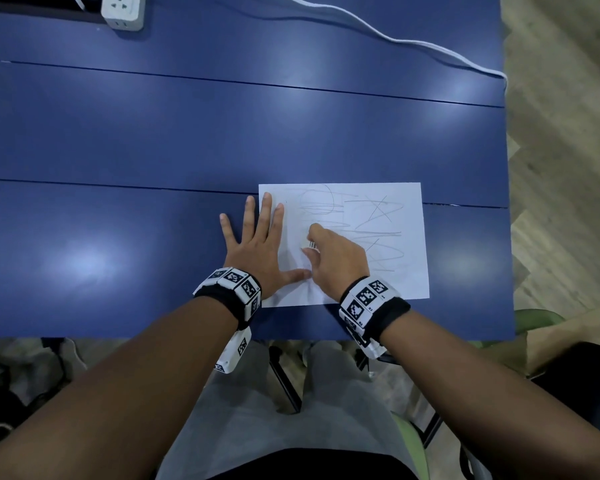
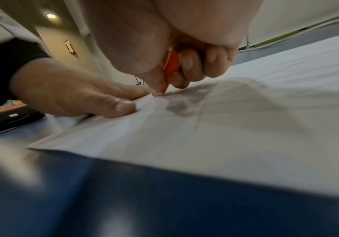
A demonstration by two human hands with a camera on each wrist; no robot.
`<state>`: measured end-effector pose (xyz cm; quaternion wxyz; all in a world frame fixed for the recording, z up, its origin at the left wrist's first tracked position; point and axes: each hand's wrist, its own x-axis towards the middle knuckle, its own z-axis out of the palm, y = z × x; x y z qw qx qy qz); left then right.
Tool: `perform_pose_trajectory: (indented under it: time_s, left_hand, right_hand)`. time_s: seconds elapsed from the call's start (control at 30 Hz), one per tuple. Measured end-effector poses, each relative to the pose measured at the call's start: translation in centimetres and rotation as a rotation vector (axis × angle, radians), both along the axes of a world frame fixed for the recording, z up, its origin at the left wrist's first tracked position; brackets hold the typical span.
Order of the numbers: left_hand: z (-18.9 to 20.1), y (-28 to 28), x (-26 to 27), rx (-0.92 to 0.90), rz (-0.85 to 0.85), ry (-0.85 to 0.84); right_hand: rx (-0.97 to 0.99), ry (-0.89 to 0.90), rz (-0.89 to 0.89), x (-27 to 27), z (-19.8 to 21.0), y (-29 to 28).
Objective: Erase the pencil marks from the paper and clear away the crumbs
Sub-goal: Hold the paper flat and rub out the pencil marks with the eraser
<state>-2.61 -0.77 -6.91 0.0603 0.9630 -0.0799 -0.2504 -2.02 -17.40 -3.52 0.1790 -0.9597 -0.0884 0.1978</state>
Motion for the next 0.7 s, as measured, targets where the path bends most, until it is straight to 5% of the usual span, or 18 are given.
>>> perform_pose_trajectory:
  time_s: [0.2, 0.33, 0.7]
  left_hand:
    - [0.3, -0.1, 0.0, 0.016, -0.005, 0.007]
    - [0.2, 0.0, 0.0, 0.007, -0.001, -0.003]
    - [0.2, -0.2, 0.0, 0.007, -0.003, 0.001]
  right_hand:
    - [0.020, -0.047, -0.103, 1.1, -0.2, -0.2]
    - [0.009, -0.029, 0.005, 0.7, -0.1, -0.1]
    - [-0.002, -0.070, -0.033, 2.2, -0.1, -0.3]
